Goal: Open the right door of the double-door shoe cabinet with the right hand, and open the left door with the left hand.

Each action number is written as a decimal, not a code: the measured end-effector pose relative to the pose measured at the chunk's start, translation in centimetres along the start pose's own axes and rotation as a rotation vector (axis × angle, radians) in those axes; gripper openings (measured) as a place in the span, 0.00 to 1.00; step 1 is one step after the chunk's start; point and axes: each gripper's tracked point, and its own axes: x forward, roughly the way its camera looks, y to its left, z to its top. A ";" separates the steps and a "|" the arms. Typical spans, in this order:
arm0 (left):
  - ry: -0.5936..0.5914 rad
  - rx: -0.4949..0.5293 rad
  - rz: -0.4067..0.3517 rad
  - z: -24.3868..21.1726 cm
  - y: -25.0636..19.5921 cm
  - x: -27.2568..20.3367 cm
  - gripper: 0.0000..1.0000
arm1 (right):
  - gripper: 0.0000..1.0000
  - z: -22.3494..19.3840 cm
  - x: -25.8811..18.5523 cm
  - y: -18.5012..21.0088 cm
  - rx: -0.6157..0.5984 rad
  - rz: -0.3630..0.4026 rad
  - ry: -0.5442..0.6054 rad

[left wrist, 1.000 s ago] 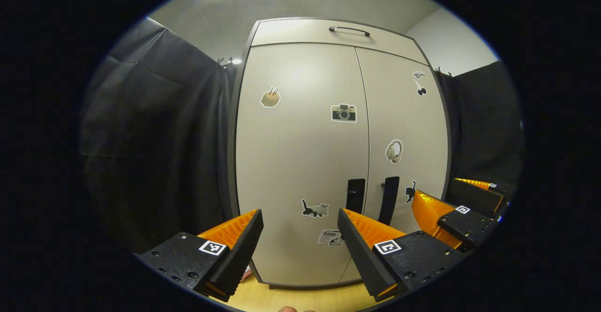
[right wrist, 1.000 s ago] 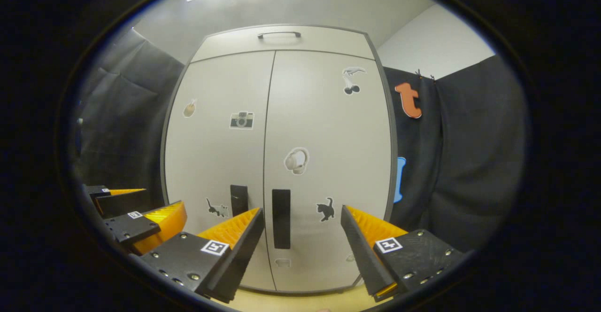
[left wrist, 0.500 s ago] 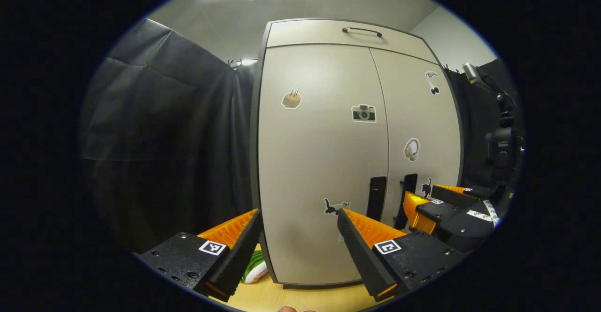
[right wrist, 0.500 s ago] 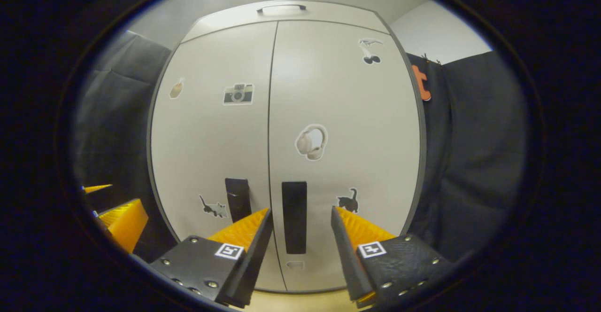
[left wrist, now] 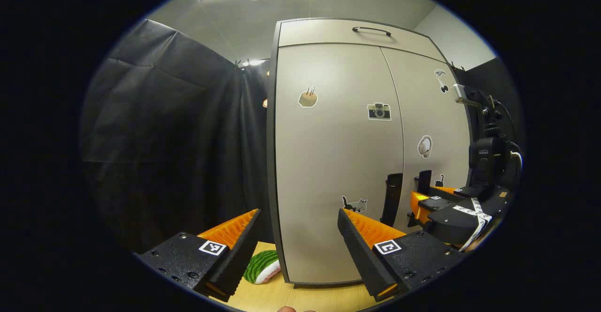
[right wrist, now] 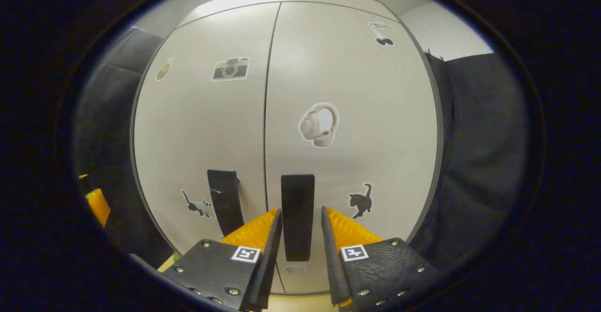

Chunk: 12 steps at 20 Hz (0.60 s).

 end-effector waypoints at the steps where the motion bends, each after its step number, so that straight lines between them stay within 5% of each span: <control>1: 0.002 0.004 0.002 -0.1 0.1 0.0 0.99 | 0.35 0.1 -0.2 0.1 0.006 -0.016 -0.012; 5: 0.006 0.015 0.008 -0.3 0.4 -0.3 0.99 | 0.36 0.0 0.8 0.0 -0.018 -0.049 -0.008; 8: 0.016 -0.004 -0.004 -0.6 0.1 -0.6 0.99 | 0.21 -0.1 0.7 0.0 -0.016 -0.037 0.006; 12: 0.026 -0.003 0.000 -0.9 0.4 -1.0 0.99 | 0.21 -0.1 0.1 -0.2 -0.027 0.000 0.010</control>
